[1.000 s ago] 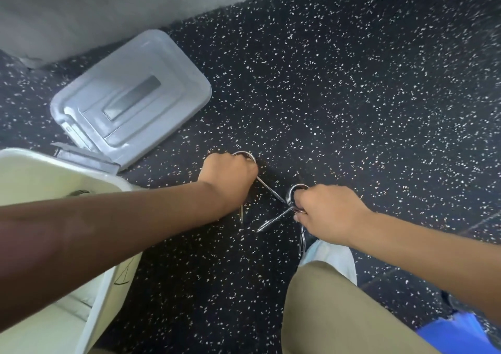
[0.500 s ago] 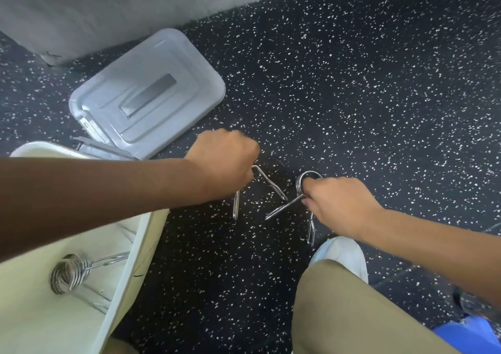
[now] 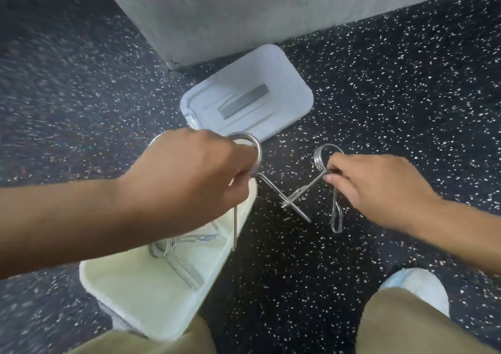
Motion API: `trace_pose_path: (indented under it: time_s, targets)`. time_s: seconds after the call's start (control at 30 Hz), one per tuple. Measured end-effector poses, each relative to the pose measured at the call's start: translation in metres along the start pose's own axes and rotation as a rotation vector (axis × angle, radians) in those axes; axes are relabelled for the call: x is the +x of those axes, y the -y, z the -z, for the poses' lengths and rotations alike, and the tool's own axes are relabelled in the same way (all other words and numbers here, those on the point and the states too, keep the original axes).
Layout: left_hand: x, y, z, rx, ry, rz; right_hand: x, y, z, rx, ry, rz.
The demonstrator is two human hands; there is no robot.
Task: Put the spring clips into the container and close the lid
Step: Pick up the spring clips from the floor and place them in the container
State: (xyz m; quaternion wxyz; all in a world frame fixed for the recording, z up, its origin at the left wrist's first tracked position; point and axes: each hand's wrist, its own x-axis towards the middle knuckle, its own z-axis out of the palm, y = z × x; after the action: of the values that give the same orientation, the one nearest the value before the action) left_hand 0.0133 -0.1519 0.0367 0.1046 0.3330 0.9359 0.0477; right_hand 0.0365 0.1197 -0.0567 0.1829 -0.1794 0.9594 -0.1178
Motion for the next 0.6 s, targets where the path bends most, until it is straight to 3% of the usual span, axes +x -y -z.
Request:
trace_pose_path:
  time_s: [0.2, 0.43, 0.6]
  targets:
    - [-0.062, 0.022, 0.000, -0.004, 0.006, 0.220, 0.008, 0.039, 0.005, 0.086, -0.068, 0.060]
    - [-0.118, 0.038, -0.052, -0.094, -0.019, 0.509, 0.013, 0.063, 0.008, 0.164, -0.069, 0.099]
    - [-0.136, 0.047, -0.105, -0.108, 0.126, 0.640, 0.018, 0.076, 0.010, 0.173, -0.104, 0.117]
